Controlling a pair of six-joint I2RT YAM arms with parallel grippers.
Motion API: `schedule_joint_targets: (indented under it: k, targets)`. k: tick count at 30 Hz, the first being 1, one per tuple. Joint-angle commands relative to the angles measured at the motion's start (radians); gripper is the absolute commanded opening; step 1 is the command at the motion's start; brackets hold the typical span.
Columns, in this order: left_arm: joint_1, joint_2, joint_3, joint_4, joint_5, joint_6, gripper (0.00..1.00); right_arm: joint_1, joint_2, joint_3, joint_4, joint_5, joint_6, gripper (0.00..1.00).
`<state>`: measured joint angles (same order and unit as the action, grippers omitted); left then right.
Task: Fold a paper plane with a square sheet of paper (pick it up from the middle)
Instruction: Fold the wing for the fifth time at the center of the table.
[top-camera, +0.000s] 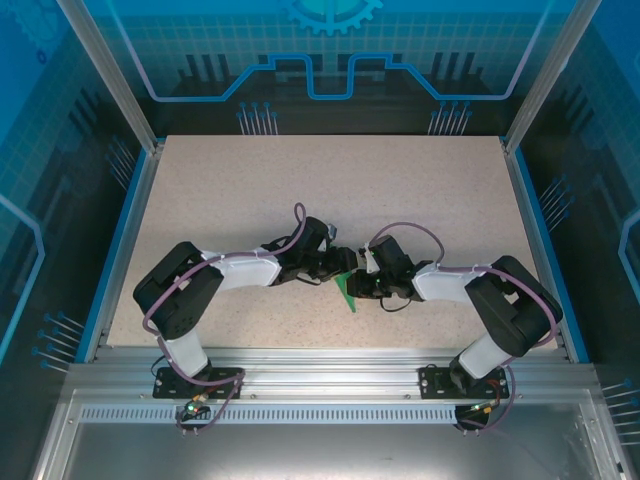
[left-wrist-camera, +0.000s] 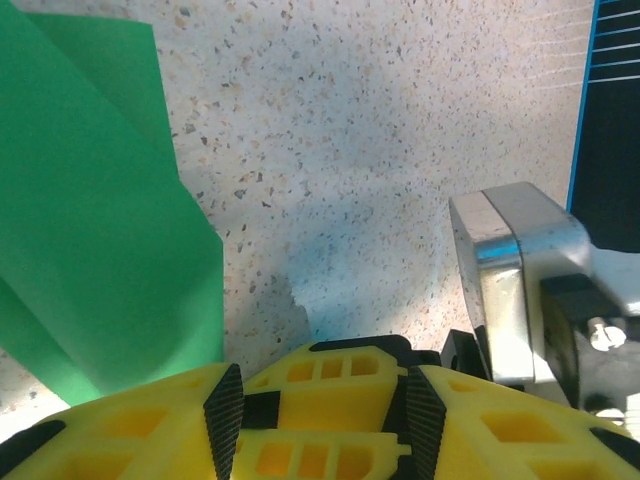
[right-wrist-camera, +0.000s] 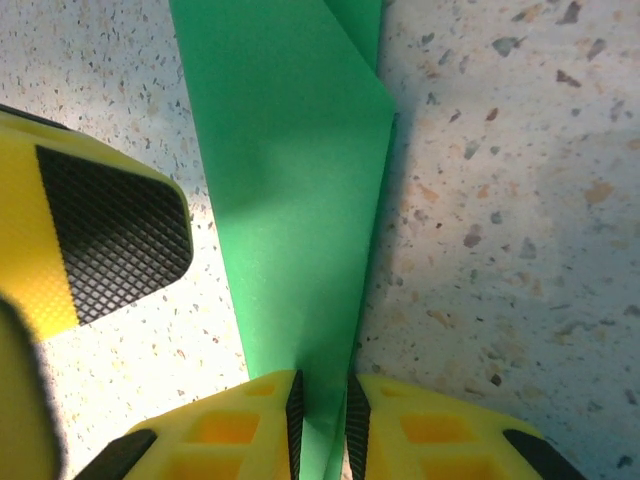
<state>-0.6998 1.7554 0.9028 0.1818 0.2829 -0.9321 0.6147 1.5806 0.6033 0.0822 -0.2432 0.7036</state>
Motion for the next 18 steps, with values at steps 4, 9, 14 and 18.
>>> schedule_joint_targets:
  k: [4, 9, 14, 18]
  targets:
    - [0.014, 0.063, 0.021, 0.008, 0.034, 0.008, 0.51, 0.022, 0.078, -0.016, -0.002, -0.014, 0.023, 0.21]
    - [0.02, 0.108, 0.015, 0.038, 0.034, -0.002, 0.51, 0.022, 0.079, -0.021, 0.011, -0.015, 0.037, 0.21]
    - [0.022, 0.119, 0.007, 0.045, 0.033, -0.004, 0.51, 0.021, 0.069, -0.028, 0.013, -0.018, 0.043, 0.21]
    - [0.022, 0.118, 0.003, 0.044, 0.032, 0.0, 0.51, 0.022, 0.047, -0.021, -0.005, -0.019, 0.042, 0.21]
